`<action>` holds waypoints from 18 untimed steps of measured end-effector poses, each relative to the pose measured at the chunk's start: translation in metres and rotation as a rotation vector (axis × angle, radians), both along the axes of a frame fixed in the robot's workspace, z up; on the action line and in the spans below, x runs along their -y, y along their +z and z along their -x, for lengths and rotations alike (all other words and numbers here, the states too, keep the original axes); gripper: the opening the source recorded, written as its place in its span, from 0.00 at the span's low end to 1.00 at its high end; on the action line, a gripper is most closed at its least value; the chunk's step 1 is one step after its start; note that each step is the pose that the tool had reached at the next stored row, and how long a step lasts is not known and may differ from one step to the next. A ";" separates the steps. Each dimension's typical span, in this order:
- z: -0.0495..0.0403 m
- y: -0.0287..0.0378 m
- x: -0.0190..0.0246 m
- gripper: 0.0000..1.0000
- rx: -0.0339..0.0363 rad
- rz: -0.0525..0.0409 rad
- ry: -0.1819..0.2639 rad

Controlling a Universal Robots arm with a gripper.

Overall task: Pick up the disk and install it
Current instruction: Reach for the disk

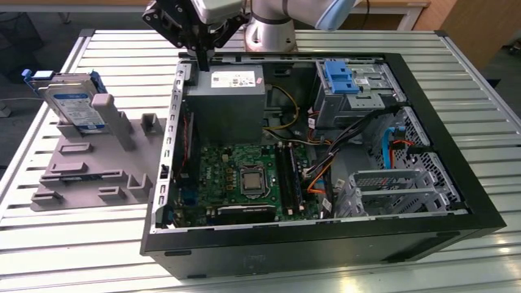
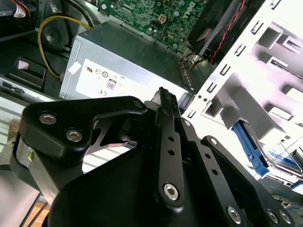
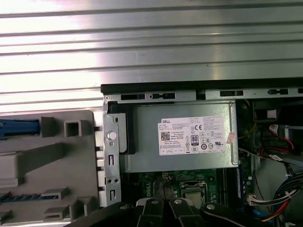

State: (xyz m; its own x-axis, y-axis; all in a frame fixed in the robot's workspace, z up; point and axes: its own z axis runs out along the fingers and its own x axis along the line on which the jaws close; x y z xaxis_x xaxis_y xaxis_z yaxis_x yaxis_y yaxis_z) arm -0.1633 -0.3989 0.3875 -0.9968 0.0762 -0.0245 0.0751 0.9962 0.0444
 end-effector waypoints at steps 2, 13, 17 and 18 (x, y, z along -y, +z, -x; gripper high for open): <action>0.0005 -0.0001 0.0000 0.11 0.0000 0.0000 0.000; 0.0038 -0.0004 0.0000 0.11 0.0000 0.0001 0.000; 0.0050 -0.0006 0.0000 0.11 0.0000 0.0000 0.000; 0.0053 -0.0006 0.0000 0.11 0.0000 0.0000 0.000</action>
State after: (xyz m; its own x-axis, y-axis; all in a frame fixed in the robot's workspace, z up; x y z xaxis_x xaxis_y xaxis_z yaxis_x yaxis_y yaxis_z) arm -0.1685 -0.3989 0.3869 -0.9968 0.0762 -0.0245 0.0750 0.9962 0.0444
